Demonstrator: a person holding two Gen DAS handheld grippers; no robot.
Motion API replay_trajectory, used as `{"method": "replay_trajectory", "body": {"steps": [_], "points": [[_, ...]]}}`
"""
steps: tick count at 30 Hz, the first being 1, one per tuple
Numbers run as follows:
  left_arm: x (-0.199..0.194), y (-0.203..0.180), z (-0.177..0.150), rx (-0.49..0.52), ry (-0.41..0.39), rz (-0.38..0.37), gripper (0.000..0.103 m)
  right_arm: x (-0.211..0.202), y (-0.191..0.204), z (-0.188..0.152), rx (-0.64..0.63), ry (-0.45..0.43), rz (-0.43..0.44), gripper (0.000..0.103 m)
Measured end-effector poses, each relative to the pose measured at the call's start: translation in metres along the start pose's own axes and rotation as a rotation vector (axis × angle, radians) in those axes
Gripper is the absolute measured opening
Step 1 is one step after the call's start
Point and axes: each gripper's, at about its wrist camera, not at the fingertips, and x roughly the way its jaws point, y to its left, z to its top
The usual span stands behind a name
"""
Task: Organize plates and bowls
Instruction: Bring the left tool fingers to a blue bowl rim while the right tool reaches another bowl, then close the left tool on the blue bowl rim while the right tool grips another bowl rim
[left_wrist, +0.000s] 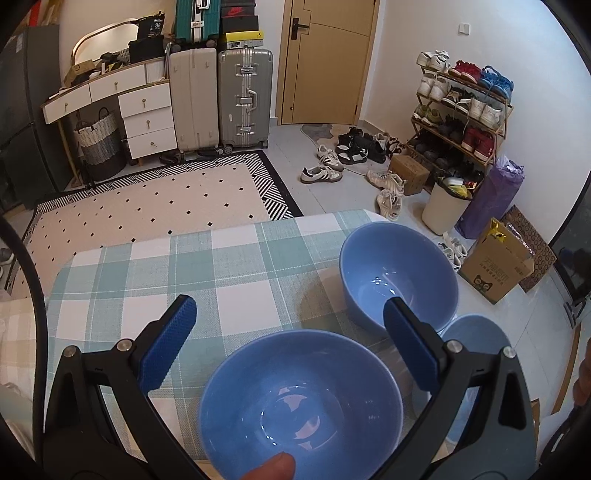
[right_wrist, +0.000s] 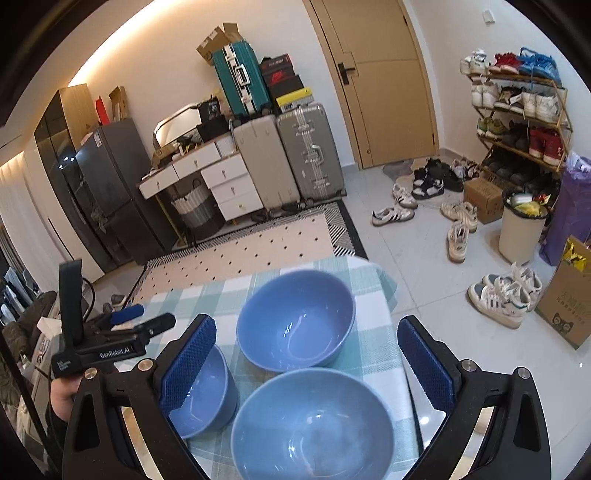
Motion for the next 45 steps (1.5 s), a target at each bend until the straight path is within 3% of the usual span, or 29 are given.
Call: {"method": "replay_trajectory", "body": {"steps": [5, 10, 24, 27, 29, 32, 34, 45], "points": [[-0.006, 0.000, 0.004, 0.010, 0.000, 0.026, 0.101, -0.023, -0.003, 0.026, 0.004, -0.042, 0.008, 0.101], [0.004, -0.002, 0.004, 0.009, 0.020, 0.034, 0.101, -0.015, -0.010, 0.034, 0.000, -0.014, 0.006, 0.101], [0.080, -0.025, 0.004, 0.044, 0.119, 0.022, 0.101, 0.105, -0.032, -0.007, 0.041, 0.228, -0.010, 0.101], [0.094, -0.028, 0.004, 0.044, 0.134, 0.016, 0.099, 0.127, -0.037, -0.014, 0.050, 0.262, -0.014, 0.094], [0.103, -0.031, 0.006, 0.048, 0.150, 0.012, 0.095, 0.139, -0.041, -0.018, 0.056, 0.286, -0.018, 0.084], [0.119, -0.035, 0.007, 0.058, 0.175, 0.004, 0.087, 0.156, -0.044, -0.023, 0.059, 0.322, -0.013, 0.079], [0.129, -0.038, 0.007, 0.056, 0.199, -0.009, 0.072, 0.167, -0.044, -0.027, 0.050, 0.343, -0.002, 0.075], [0.155, -0.055, 0.000, 0.062, 0.254, -0.142, 0.024, 0.185, -0.040, -0.034, 0.011, 0.364, 0.018, 0.048]]}}
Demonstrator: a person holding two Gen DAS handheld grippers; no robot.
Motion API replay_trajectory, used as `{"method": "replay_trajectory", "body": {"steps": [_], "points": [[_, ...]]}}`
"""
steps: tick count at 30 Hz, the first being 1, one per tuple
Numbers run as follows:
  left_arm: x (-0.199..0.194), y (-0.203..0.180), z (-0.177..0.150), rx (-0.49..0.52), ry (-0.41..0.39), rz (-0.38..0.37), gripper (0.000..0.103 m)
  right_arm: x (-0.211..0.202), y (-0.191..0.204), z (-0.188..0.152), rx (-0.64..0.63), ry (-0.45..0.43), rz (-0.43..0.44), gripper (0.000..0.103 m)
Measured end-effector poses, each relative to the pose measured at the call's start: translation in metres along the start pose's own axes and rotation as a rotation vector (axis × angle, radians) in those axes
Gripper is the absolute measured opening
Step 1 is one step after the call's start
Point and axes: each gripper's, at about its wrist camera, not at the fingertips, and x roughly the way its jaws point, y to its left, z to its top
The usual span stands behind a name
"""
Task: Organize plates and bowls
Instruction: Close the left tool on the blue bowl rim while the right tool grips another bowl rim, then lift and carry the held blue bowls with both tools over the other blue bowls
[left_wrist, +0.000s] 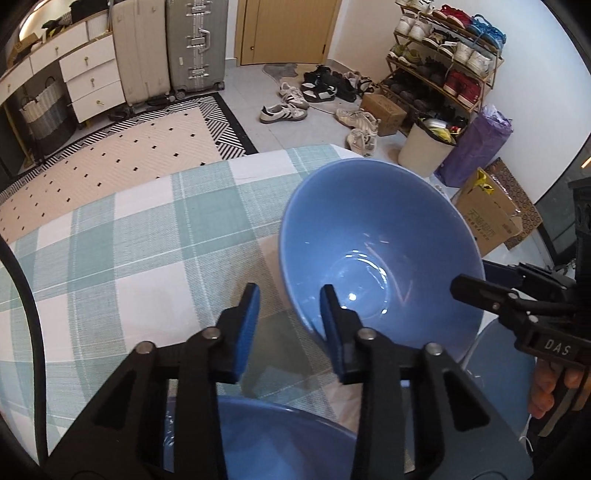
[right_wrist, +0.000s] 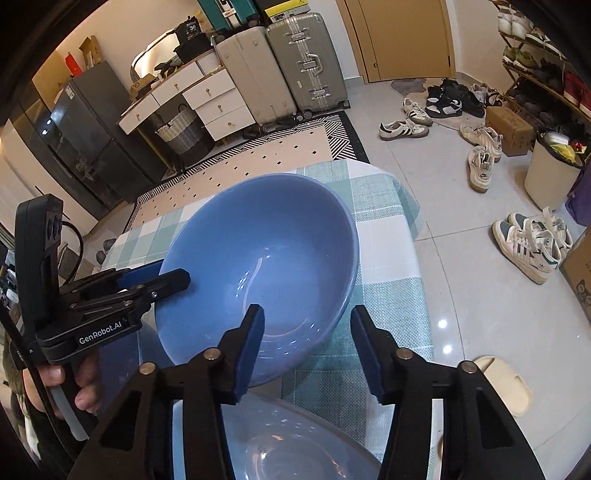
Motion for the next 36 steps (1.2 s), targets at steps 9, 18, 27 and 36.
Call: {"method": "replay_trajectory", "body": {"steps": [9, 18, 27, 36], "points": [[-0.004, -0.011, -0.003, 0.043, -0.023, 0.003, 0.015, -0.005, 0.000, -0.002, -0.024, -0.020, -0.033, 0.032], [-0.044, -0.010, -0.007, 0.031, -0.088, -0.005, 0.015, -0.038, 0.019, -0.005, -0.052, -0.105, -0.022, 0.032], [-0.101, 0.000, -0.028, 0.005, -0.141, -0.001, 0.015, -0.073, 0.053, -0.018, -0.104, -0.145, 0.011, 0.032], [-0.164, 0.008, -0.061, -0.007, -0.197, 0.027, 0.015, -0.098, 0.091, -0.040, -0.137, -0.181, 0.049, 0.032]]}}
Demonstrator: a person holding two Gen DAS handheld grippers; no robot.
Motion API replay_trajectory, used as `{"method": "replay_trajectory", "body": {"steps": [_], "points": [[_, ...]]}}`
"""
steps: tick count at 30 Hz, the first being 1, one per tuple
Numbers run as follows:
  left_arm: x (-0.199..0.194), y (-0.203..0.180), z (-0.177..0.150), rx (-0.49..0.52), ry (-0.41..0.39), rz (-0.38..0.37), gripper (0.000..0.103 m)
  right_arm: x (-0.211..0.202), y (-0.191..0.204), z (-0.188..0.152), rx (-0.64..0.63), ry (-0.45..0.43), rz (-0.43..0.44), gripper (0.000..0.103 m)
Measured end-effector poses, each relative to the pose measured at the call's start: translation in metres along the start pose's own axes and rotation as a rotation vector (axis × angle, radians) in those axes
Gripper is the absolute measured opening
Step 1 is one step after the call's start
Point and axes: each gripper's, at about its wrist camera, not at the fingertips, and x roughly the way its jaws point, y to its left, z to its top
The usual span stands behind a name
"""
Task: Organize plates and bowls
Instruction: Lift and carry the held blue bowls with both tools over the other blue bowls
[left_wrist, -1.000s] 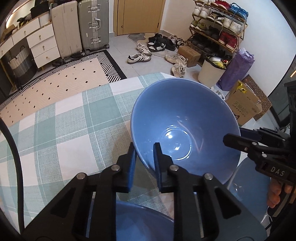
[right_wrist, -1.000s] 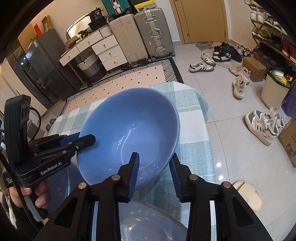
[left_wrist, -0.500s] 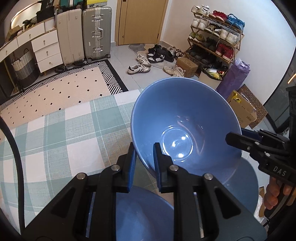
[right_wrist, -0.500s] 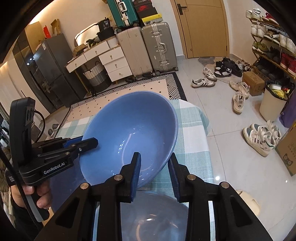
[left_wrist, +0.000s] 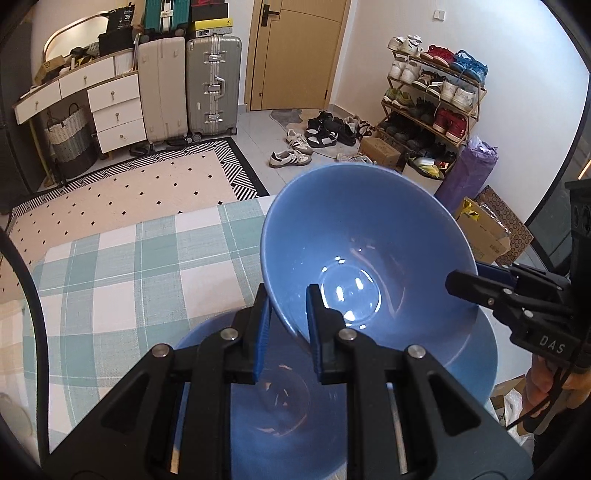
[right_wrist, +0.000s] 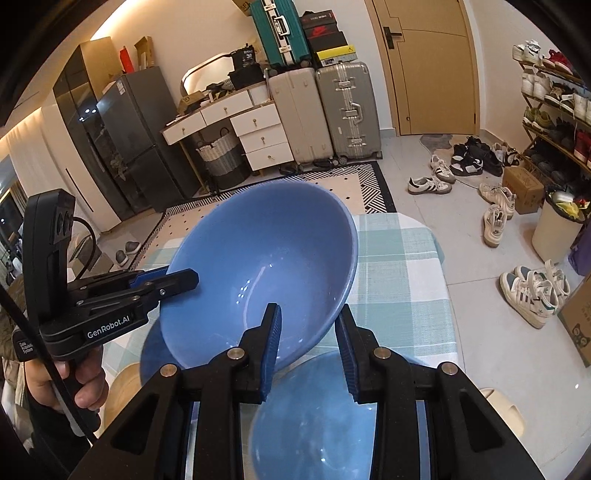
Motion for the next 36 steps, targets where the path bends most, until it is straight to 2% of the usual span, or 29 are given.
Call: {"method": "replay_trajectory", "body": {"steps": [9, 19, 29, 36], "points": [[-0.055, -0.002, -0.015, 0.003, -0.046, 0.015, 0.016, -0.023, 0.027, -0.010, -0.019, -0.018, 0.023, 0.032], [-0.101, 0.009, -0.033, -0.007, -0.080, 0.043, 0.016, -0.024, 0.057, -0.021, -0.049, -0.007, 0.059, 0.032], [-0.123, 0.033, -0.055, -0.020, -0.090, 0.074, 0.016, -0.009, 0.078, -0.028, -0.076, 0.020, 0.102, 0.032], [-0.121, 0.048, -0.069, -0.028, -0.079, 0.086, 0.016, 0.002, 0.084, -0.033, -0.086, 0.046, 0.113, 0.032]]}}
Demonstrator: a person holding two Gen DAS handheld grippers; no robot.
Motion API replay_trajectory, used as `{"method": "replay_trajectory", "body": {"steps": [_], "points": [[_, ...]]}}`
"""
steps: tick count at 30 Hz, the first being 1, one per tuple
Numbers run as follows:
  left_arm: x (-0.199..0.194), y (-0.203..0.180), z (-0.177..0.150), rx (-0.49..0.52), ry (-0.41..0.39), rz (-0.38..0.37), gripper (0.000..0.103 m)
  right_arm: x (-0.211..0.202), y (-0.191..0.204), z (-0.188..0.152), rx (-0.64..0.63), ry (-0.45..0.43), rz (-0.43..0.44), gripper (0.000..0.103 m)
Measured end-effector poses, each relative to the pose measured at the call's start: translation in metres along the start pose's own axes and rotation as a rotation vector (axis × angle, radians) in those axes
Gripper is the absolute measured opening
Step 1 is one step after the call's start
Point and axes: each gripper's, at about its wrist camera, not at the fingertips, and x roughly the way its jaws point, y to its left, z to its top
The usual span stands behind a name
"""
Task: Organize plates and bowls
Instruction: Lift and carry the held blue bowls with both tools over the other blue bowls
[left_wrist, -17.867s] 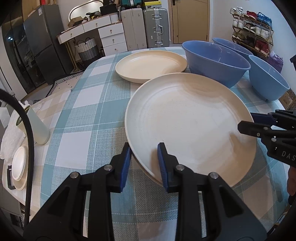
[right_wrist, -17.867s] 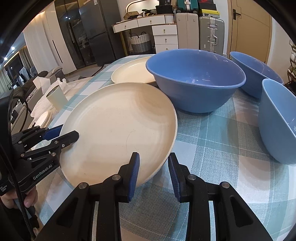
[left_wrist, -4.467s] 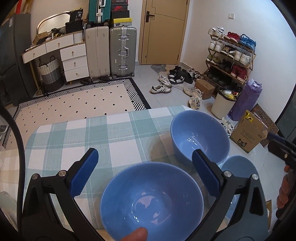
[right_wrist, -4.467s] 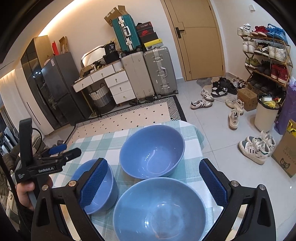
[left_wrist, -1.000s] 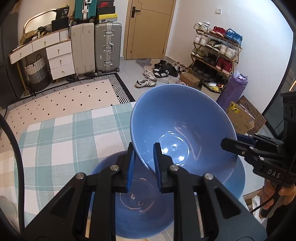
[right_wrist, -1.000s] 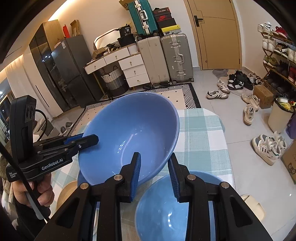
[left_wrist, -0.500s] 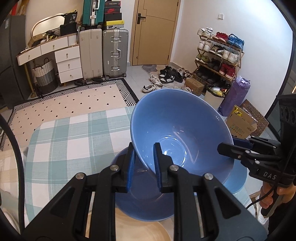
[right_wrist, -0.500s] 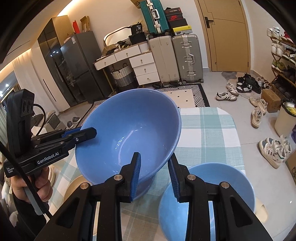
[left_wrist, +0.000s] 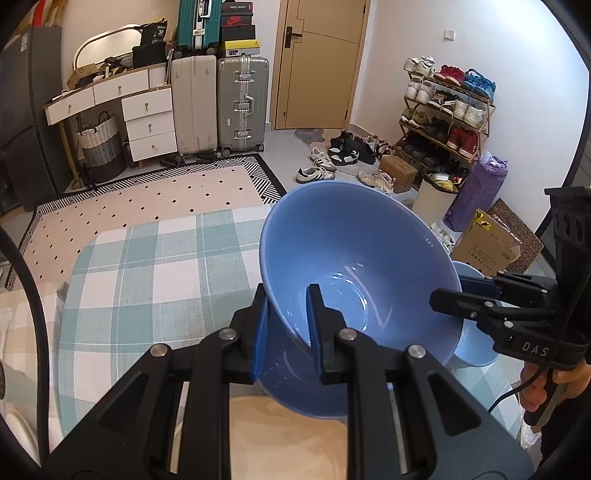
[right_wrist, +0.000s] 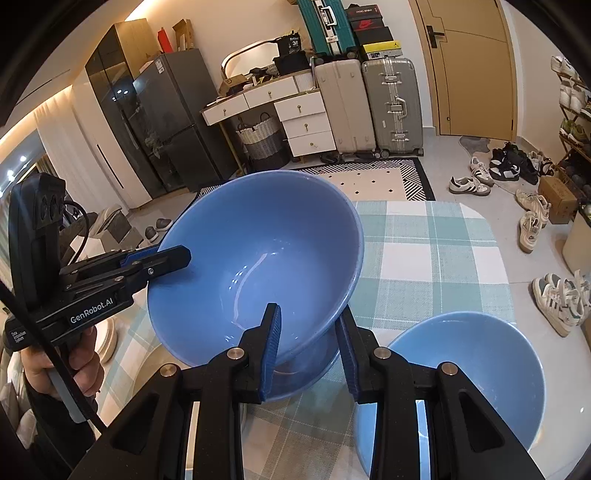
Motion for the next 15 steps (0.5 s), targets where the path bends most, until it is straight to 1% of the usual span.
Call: {"method": "replay_trajectory", "body": {"steps": [7, 15], "points": [[0.015, 0.006, -0.014, 0.003, 0.022, 0.022, 0.016, 0.016, 0.000, -0.007, -0.005, 0.034, 0.002, 0.032], [0.038, 0.008, -0.026, -0.002, 0.049, 0.037, 0.016, 0.030, 0.003, -0.016, -0.031, 0.063, -0.020, 0.032]]}}
